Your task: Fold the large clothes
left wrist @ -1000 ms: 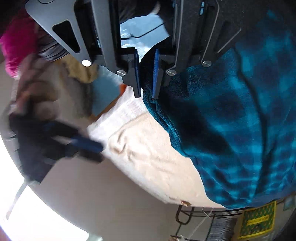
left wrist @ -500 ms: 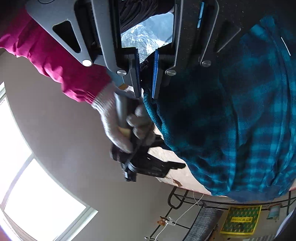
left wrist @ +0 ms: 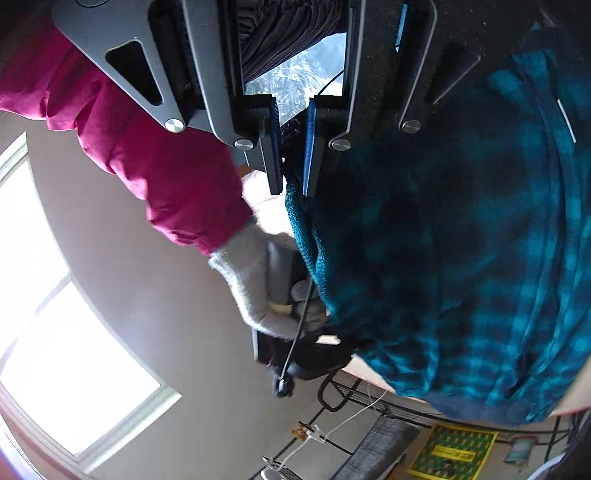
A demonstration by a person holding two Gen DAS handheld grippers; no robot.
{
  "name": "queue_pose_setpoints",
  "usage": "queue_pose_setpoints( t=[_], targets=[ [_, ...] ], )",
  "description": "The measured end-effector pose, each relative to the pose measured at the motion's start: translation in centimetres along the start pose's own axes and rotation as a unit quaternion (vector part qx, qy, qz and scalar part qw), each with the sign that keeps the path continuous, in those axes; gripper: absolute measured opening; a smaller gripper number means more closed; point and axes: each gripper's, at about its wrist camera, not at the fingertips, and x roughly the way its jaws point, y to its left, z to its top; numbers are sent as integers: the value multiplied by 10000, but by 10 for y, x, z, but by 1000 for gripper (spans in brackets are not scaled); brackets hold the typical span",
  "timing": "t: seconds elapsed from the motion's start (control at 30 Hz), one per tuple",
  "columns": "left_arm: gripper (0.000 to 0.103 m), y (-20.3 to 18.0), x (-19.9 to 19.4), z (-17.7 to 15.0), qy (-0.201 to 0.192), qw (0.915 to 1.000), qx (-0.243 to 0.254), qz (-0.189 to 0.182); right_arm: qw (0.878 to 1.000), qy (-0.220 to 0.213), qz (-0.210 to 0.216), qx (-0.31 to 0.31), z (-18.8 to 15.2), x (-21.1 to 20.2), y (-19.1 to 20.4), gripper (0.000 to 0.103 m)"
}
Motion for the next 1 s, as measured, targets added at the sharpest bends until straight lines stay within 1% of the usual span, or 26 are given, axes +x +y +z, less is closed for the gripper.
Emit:
queue_pose_setpoints(
  t=[0.03,0.07,0.2,0.27,0.33,0.37,0.53,0.63,0.8,0.9,1.0],
  targets=[
    [8,4,-1,1,3,10000,-65,-28,9995,-73,-282,-151,1,-5,8,3],
    [8,9,-4,0,8,9998,-166,-94,9985,-151,-457,-267,1,-10,16,3],
    [8,30,-25,-5,-123,9984,-512,-216,9966,-295,-610,-471,4,-22,46,3],
    [8,41,-36,-7,-208,9978,-600,-174,9934,-349,-760,-790,4,-21,72,3],
    [8,50,-46,-12,-256,9972,-688,-107,9844,-380,-1064,-1350,-2,-14,107,2],
    [8,56,-51,-14,-268,9968,-745,-68,9812,-378,-1135,-1513,-6,-11,118,2],
    [8,74,-78,-28,-392,9951,-898,149,9655,-237,-1328,-2228,-25,19,178,2],
    [8,84,-89,-34,-446,9936,-1001,258,9508,-167,-1534,-2687,-39,38,208,2],
    [8,93,-102,-46,-460,9923,-1055,460,9367,47,-1633,-3097,-59,72,240,2],
    [8,103,-107,-55,-389,9909,-1154,579,9241,277,-1734,-3393,-78,104,255,2],
    [7,113,-107,-63,-318,9891,-1266,683,9131,564,-1829,-3601,-95,135,260,2]
  ],
)
